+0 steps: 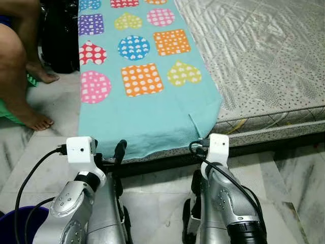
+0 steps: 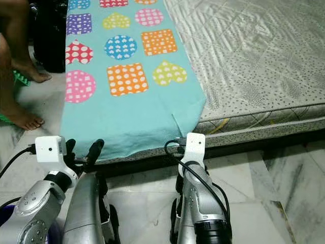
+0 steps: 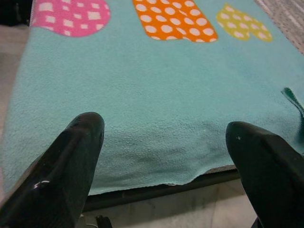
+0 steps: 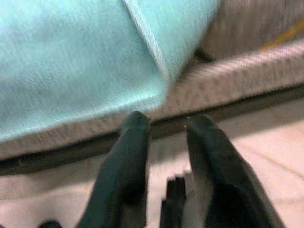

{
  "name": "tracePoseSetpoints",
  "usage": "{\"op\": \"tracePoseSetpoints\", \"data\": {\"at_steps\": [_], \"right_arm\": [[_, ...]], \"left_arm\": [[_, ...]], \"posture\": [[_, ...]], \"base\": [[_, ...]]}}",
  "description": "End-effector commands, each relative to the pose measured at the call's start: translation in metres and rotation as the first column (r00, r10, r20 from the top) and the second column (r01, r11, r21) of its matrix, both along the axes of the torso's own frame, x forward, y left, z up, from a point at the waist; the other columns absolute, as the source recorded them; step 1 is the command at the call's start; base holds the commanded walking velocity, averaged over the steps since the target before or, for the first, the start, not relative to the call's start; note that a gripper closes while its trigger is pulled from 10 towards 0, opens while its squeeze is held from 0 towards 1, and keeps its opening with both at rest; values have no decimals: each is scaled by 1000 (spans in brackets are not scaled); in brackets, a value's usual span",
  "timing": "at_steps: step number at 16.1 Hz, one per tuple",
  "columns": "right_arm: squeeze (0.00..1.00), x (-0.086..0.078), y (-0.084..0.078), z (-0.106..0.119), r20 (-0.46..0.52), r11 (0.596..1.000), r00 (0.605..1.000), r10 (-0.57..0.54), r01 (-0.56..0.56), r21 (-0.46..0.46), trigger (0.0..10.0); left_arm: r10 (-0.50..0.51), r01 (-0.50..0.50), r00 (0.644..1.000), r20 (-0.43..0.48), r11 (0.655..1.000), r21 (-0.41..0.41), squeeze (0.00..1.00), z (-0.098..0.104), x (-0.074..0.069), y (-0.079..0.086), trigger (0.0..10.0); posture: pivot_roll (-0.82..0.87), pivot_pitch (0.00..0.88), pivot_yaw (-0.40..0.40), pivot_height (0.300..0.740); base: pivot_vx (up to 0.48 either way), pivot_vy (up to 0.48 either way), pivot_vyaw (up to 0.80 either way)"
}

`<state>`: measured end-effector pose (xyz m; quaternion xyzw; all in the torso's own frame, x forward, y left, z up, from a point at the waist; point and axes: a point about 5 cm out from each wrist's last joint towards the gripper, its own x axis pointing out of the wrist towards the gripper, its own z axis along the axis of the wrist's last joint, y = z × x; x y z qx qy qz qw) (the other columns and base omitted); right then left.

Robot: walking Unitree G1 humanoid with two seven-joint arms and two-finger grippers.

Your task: Clean up the room

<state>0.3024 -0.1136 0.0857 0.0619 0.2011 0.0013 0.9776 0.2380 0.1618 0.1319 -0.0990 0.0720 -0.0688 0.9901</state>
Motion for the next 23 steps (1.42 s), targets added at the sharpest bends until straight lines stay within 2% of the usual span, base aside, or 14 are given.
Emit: {"op": "tracePoseSetpoints", "data": {"at_steps": [1,2,3,4,7,9,11,13,14,15,16,18,21,23], "right_arm": [[1000,4,6,15,83,998,996,33,-36,42,10000],[1000,5,14,23,124,991,988,90,-101,86,10000],[1000,2,30,32,163,956,964,209,-237,175,10000],[1000,0,35,34,169,940,956,240,-272,206,10000],[1000,-1,35,35,195,949,951,238,-270,160,10000],[1000,4,24,41,271,968,941,202,-234,93,10000],[1000,6,20,45,320,973,927,198,-225,48,10000],[1000,9,24,42,319,975,925,206,-223,16,10000],[769,11,27,43,332,975,920,207,-223,9,10000],[0,15,37,43,345,974,913,217,-226,-14,10000],[0,19,47,41,345,973,912,223,-229,-23,10000],[0,27,91,35,334,957,900,279,-289,-21,10000],[0,29,120,29,306,946,896,320,-322,-48,10000],[0,32,125,25,288,948,903,318,-296,-117,10000]], "left_arm": [[1,-1,1000,-17,1000,3,0,-4,0,3,10000],[0,0,1000,-14,1000,3,0,-4,1,3,10000],[0,0,1000,-1,1000,1,0,-2,4,3,10000],[-1,1,1000,5,1000,0,0,-2,6,4,10000],[-25,25,998,53,1000,8,0,4,14,-1,10000],[-11,11,998,65,1000,4,0,3,21,1,10000],[-11,10,998,70,1000,6,0,3,24,2,10000],[-21,20,997,78,1000,16,0,3,27,0,10000],[-23,22,997,80,1000,16,0,3,27,0,10000],[-24,23,996,84,1000,16,0,3,27,-1,10000],[-24,23,996,88,1000,16,0,4,27,-1,10000],[-20,18,995,93,1000,20,0,6,22,0,10000],[-1,-2,997,83,999,33,0,7,10,6,10000],[14,-17,997,72,999,39,0,6,3,9,10000]], "posture": [[55,243,16,540],[53,241,17,540],[44,234,21,540],[40,230,22,540],[26,210,30,540],[14,180,35,540],[11,170,36,540],[11,165,35,540],[12,165,35,540],[17,169,37,540],[29,178,38,540],[74,201,30,540],[118,231,16,540],[139,251,7,540]], "base": [[0,0,0],[0,0,0],[0,0,0],[0,0,0],[0,0,0],[0,0,0],[0,0,0],[0,0,0],[0,0,0],[0,0,0],[0,0,0],[0,0,0],[0,0,0],[0,0,0]]}}
